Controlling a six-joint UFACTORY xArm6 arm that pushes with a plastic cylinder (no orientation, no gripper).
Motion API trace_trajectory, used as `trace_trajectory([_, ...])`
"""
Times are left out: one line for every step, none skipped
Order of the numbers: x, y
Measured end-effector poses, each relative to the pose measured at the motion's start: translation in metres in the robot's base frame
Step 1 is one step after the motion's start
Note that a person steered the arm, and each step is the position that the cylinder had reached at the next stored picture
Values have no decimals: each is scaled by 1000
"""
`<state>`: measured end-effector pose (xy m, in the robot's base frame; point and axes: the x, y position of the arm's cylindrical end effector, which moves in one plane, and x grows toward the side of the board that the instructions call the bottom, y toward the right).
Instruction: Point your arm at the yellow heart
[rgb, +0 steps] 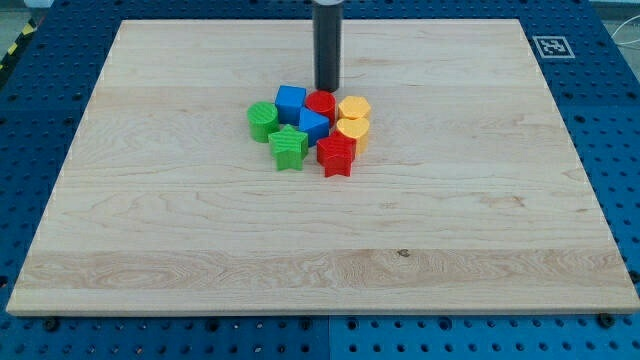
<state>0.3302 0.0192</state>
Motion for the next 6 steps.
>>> trace_trajectory([0, 56])
trace_trajectory([14, 106])
trace_trajectory([51, 129])
trace_trajectory([76, 127])
trace_trajectory([106, 95])
trace_trajectory([127, 57])
